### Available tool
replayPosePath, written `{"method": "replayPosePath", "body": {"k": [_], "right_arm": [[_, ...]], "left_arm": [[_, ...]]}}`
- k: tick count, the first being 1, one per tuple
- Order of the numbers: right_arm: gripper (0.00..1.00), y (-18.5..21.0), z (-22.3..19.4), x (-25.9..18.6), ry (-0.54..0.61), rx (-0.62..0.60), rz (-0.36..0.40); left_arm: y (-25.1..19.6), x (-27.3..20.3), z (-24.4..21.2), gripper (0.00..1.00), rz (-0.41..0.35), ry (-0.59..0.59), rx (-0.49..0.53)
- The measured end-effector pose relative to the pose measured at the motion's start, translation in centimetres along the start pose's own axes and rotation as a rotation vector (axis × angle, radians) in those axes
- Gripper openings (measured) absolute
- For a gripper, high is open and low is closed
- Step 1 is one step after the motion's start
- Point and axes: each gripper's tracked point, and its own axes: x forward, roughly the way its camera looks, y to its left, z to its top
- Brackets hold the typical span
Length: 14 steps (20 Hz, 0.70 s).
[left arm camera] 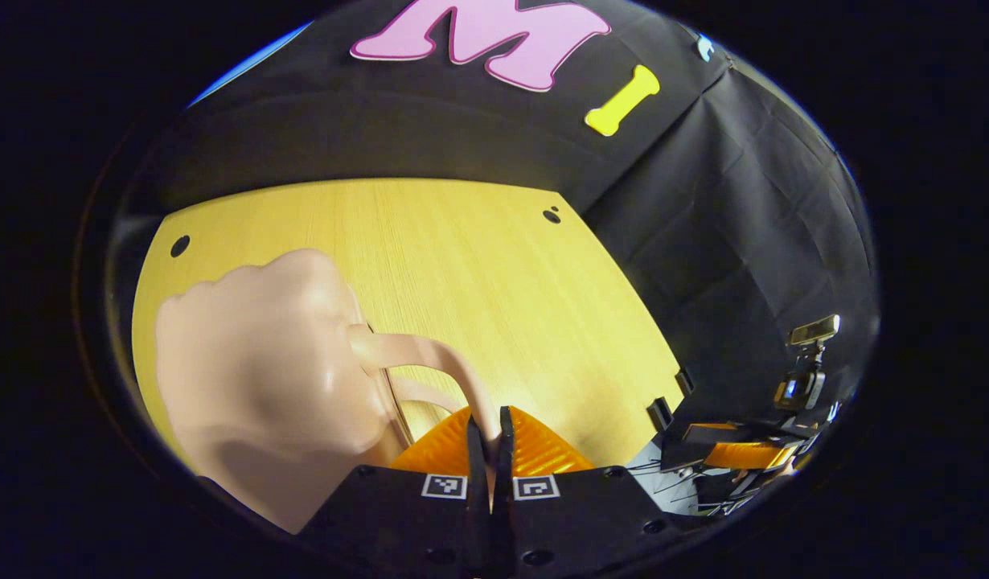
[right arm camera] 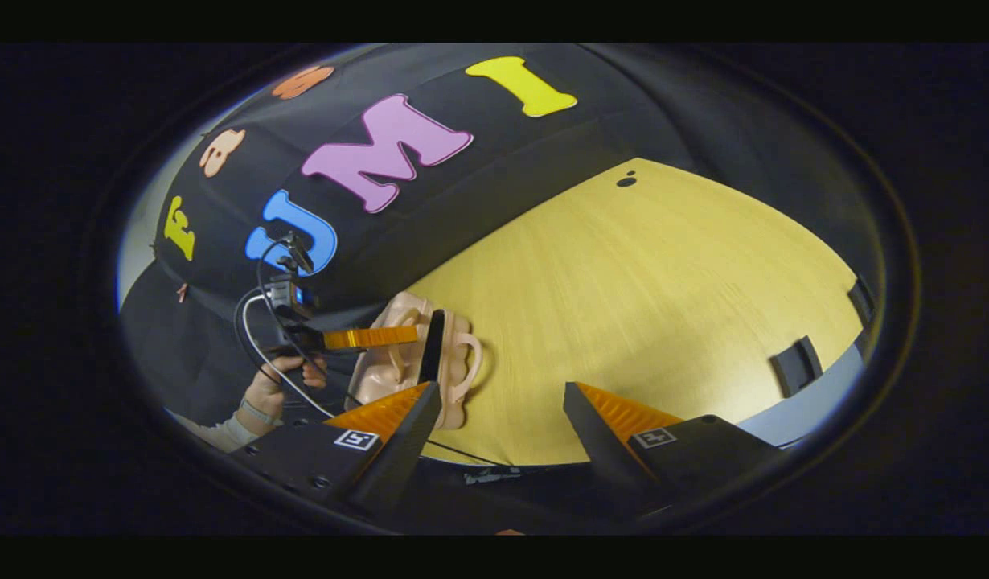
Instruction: First open the suitcase, pack the skin care products into it, and then close the suitcase.
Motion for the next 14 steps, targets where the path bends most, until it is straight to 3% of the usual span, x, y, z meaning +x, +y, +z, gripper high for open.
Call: {"method": "replayPosePath", "body": {"k": [6,12,13,14], "right_arm": [[0.97,-3.6,1.0,-2.8,-0.023,-0.024,-0.023],[0.98,-5.4,3.2,-5.4,-0.006,-0.083,0.028],[0.98,-5.7,3.6,-5.7,0.0,-0.103,0.036],[0.98,-5.8,4.1,-6.1,0.003,-0.121,0.051]], "left_arm": [[0.0,2.2,-1.7,0.07,0.093,0.03,0.039],[-0.4,3.7,-2.6,0.16,0.229,0.051,0.056],[-0.4,3.6,-2.8,0.23,0.252,0.053,0.061],[-0.4,3.5,-2.8,0.36,0.274,0.048,0.065]]}}
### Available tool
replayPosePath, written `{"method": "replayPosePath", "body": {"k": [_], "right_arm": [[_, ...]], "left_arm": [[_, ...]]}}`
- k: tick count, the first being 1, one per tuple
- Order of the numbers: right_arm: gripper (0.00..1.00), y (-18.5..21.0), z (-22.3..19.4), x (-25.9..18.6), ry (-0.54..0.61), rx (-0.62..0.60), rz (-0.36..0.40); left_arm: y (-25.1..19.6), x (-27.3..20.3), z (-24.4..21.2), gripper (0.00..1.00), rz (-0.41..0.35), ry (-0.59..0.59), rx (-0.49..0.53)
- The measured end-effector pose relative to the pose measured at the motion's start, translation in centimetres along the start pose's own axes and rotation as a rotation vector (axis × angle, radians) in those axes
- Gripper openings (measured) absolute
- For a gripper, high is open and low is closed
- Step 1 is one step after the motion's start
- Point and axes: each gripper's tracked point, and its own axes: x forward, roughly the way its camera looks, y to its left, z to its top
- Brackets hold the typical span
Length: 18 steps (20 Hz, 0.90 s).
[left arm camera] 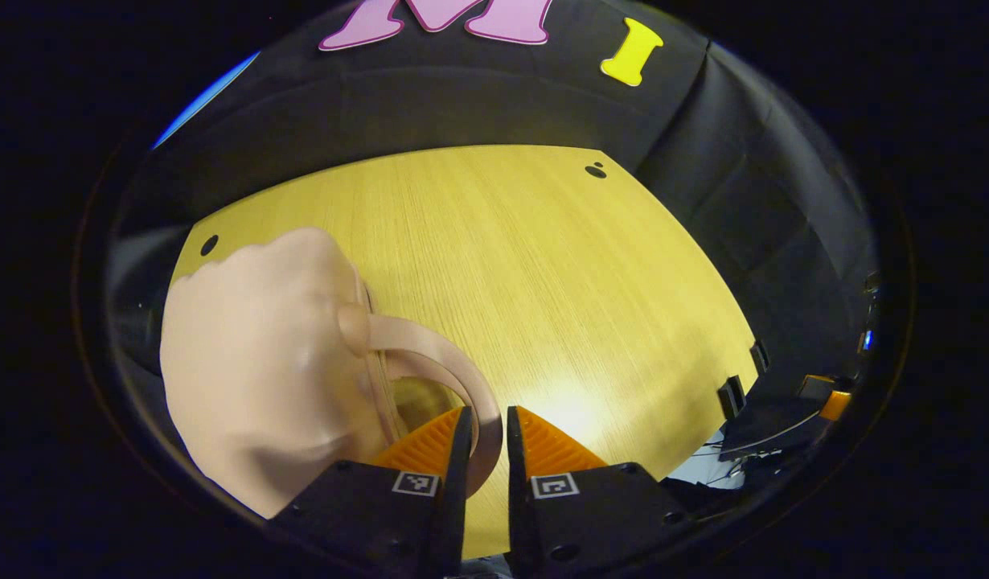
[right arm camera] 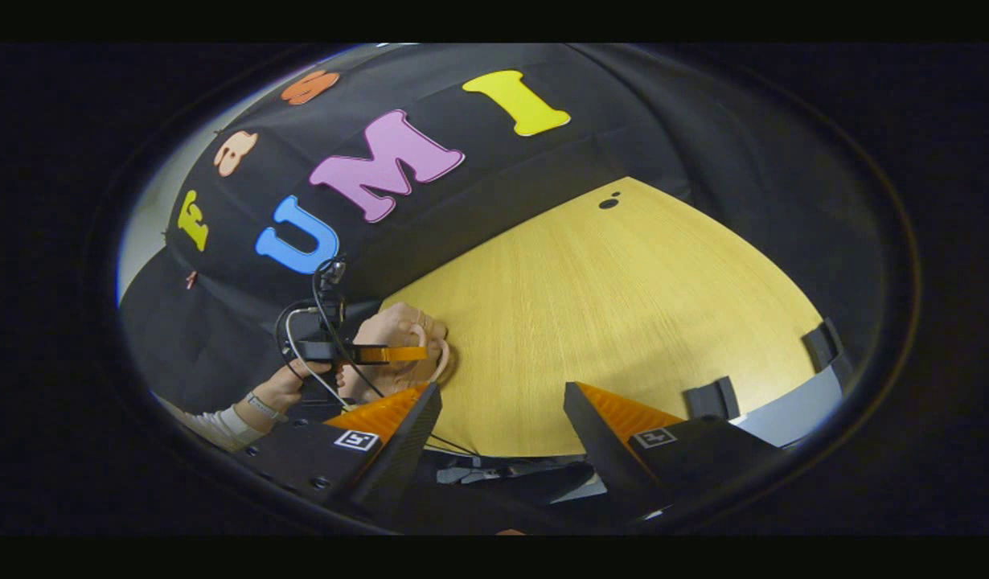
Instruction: First open the suitcase, pack the skin care products into it, and then close the suitcase.
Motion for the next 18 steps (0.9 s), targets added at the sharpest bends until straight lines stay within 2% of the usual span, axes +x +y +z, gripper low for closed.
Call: {"method": "replayPosePath", "body": {"k": [1,4,7,10,11,12,15,18], "right_arm": [[0.98,-0.1,0.4,-0.3,0.004,-0.022,0.012],[0.98,-1.1,1.3,-1.1,0.01,-0.115,0.034],[0.98,-1.6,2.4,-1.1,0.005,-0.233,0.039],[0.98,-0.3,4.2,-1.1,-0.016,-0.359,0.082],[0.98,0.3,5.2,-1.1,-0.033,-0.411,0.094],[0.98,1.0,6.2,-1.2,-0.059,-0.462,0.106],[0.98,3.7,9.6,-1.8,-0.177,-0.587,0.125],[0.97,6.1,13.5,-2.8,-0.312,-0.63,0.107]], "left_arm": [[-0.5,-0.1,-0.2,0.36,0.007,0.001,-0.004],[-2.0,-1.7,0.2,0.71,0.028,-0.06,-0.026],[-4.3,-4.7,1.6,0.83,0.091,-0.194,-0.016],[-7.0,-9.3,3.2,0.88,0.179,-0.371,-0.033],[-8.2,-10.9,3.3,0.96,0.202,-0.416,-0.038],[-9.2,-12.3,3.8,0.99,0.222,-0.46,-0.039],[-11.4,-16.3,5.7,0.98,0.252,-0.615,-0.046],[-12.3,-20.2,8.0,0.98,0.264,-0.761,-0.069]]}}
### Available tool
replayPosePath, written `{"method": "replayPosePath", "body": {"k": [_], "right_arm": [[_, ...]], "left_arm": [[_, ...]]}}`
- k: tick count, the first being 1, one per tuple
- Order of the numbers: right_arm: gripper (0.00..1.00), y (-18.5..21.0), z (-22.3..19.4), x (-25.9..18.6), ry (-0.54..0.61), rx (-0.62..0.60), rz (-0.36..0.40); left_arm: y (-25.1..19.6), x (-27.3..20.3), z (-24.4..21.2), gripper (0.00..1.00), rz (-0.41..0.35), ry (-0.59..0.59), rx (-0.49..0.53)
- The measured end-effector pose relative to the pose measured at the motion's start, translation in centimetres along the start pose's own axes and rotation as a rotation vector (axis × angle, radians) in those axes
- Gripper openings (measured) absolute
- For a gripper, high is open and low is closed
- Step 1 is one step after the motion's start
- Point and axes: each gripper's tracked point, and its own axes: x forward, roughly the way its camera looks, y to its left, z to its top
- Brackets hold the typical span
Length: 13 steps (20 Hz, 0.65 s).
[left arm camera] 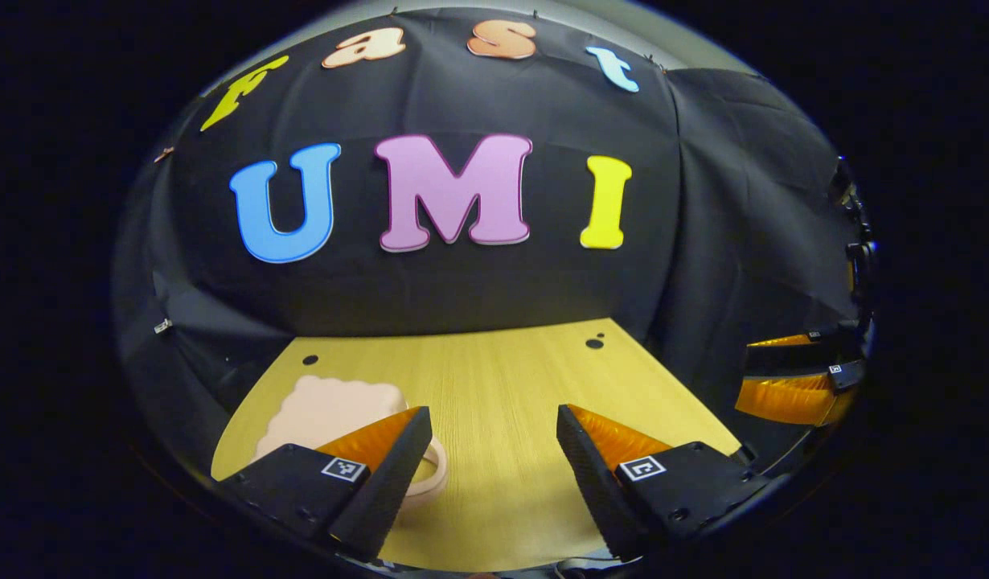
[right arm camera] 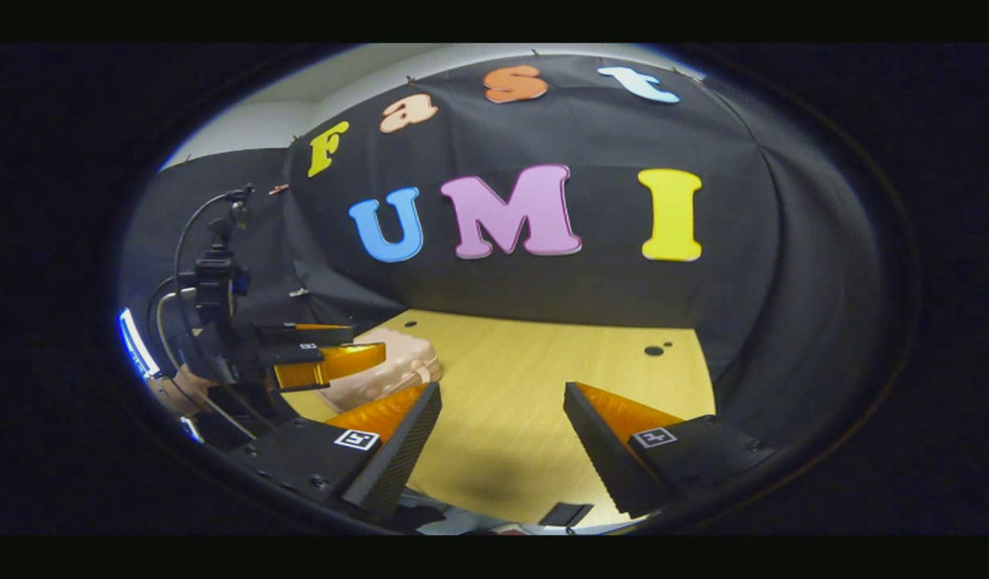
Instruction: First open the suitcase, pack the skin care products into it, and then close the suitcase.
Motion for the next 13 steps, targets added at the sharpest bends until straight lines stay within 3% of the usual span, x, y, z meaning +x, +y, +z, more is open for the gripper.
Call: {"method": "replayPosePath", "body": {"k": [2,7,13], "right_arm": [[0.98,-0.1,2.9,-0.1,-0.085,-0.01,-0.038],[0.97,-1.8,8.0,-0.7,-0.231,-0.064,-0.176],[1.0,-1.7,10.9,-1.2,-0.343,-0.095,-0.288]], "left_arm": [[0.2,-0.7,2.4,0.98,0.005,-0.079,-0.016],[0.6,-1.7,8.0,0.98,0.013,-0.266,0.081],[0.4,-2.0,10.2,0.96,-0.025,-0.325,0.066]]}}
